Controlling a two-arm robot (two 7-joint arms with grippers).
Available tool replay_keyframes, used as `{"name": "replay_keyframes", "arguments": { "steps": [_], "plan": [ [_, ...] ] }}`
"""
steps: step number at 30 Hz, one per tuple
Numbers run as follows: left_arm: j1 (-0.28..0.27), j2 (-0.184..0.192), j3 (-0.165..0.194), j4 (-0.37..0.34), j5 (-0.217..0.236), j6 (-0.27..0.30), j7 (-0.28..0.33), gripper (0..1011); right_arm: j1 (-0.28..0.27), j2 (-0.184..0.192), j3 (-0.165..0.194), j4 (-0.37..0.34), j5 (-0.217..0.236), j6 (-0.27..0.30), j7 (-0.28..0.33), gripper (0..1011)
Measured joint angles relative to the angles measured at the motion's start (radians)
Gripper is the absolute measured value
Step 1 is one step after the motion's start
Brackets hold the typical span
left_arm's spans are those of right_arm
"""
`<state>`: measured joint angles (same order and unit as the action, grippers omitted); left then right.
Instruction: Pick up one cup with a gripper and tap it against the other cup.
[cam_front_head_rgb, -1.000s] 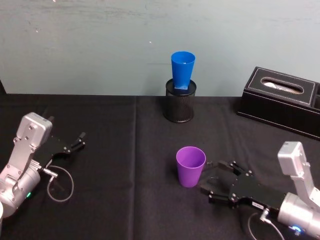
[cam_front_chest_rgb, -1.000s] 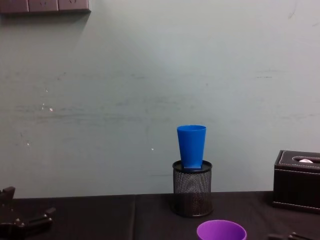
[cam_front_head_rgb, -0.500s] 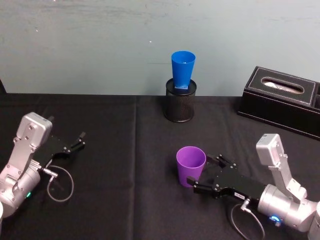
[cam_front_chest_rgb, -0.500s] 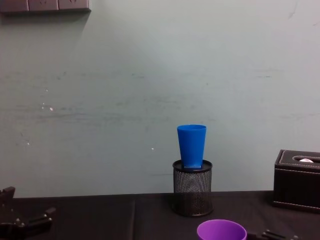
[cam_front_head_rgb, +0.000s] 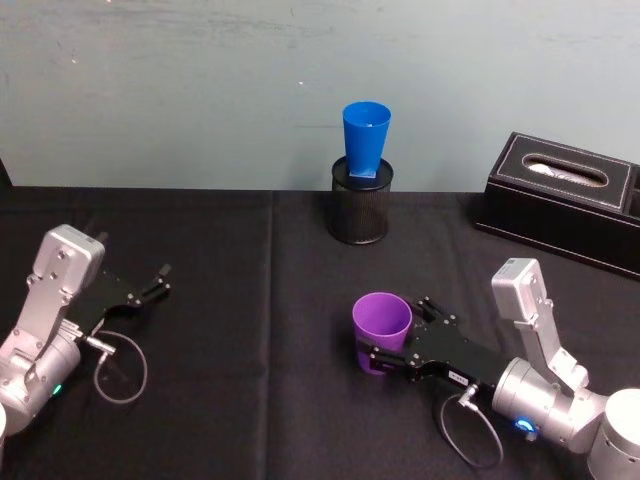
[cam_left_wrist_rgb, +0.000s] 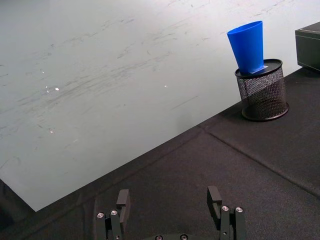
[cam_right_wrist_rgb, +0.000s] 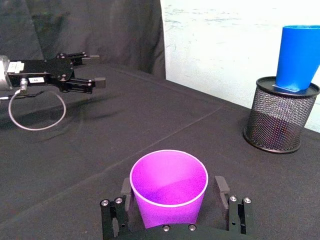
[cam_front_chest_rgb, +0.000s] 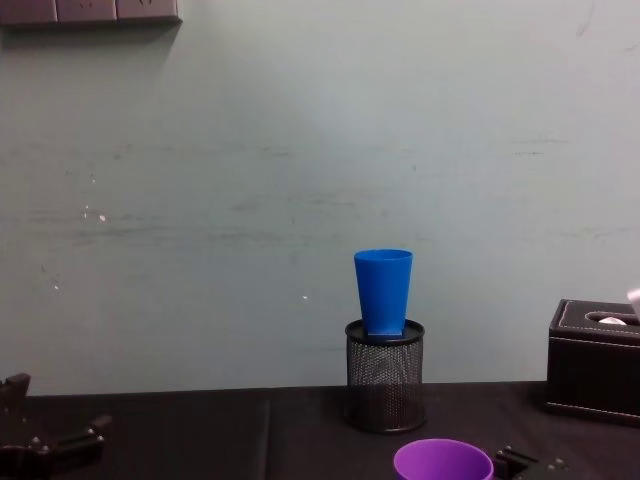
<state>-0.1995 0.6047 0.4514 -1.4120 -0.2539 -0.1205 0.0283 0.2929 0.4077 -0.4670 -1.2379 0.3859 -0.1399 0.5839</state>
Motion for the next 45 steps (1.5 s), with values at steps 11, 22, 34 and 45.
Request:
{"name": "replay_keyframes", "arguments": {
  "steps": [11,22,34,45],
  "plan": [
    [0.000,0.000,0.000,0.000,0.000,0.000,0.000,1011,0.005,-0.024,0.010,0.019,-0.008,-0.010,-0.003,1000],
    [0.000,0.000,0.000,0.000,0.000,0.000,0.000,1011,0.005,-0.030,0.012,0.019,-0.012,-0.013,-0.002,1000],
    [0.000,0.000,0.000,0.000,0.000,0.000,0.000,1012,0.005,-0.029,0.012,0.019,-0.011,-0.013,-0.001,927],
    [0.000,0.000,0.000,0.000,0.000,0.000,0.000,1012,0.005,-0.029,0.012,0.018,-0.010,-0.013,0.000,759]
  ]
}}
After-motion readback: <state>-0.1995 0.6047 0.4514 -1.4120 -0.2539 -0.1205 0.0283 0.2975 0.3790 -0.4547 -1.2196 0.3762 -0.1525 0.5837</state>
